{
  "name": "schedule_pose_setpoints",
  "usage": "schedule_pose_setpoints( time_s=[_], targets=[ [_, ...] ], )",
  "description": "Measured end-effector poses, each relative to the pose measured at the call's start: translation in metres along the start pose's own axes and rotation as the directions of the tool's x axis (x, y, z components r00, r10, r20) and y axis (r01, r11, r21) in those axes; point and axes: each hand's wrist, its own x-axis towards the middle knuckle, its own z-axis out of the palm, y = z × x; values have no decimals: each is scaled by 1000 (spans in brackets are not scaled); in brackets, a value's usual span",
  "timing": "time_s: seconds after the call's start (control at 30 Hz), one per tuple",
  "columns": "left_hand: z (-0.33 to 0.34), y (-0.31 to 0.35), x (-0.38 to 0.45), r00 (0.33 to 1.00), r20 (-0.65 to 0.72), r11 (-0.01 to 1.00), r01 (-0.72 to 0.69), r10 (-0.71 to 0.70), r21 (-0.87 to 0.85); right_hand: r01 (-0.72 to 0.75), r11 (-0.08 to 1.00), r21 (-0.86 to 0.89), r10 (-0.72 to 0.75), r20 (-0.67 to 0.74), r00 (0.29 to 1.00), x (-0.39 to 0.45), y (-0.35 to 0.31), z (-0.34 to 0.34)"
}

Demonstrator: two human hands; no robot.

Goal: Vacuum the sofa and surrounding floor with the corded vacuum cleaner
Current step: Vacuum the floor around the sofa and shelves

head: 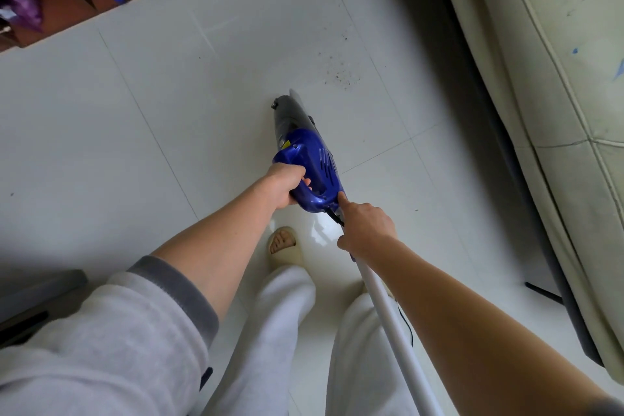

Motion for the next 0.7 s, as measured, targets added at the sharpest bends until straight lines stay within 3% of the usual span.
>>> schedule_pose_setpoints(
  time_s=[0.33,0.7],
  targets=[
    [-11,-4,-6,1000,-26,998,-7,8,55,20,996,91,-20,-1,1000,-3,-5,10],
    [75,-59,-19,1000,16,993,24,-26,112,-49,989,140,56,-41,998,-38,87,42]
  ],
)
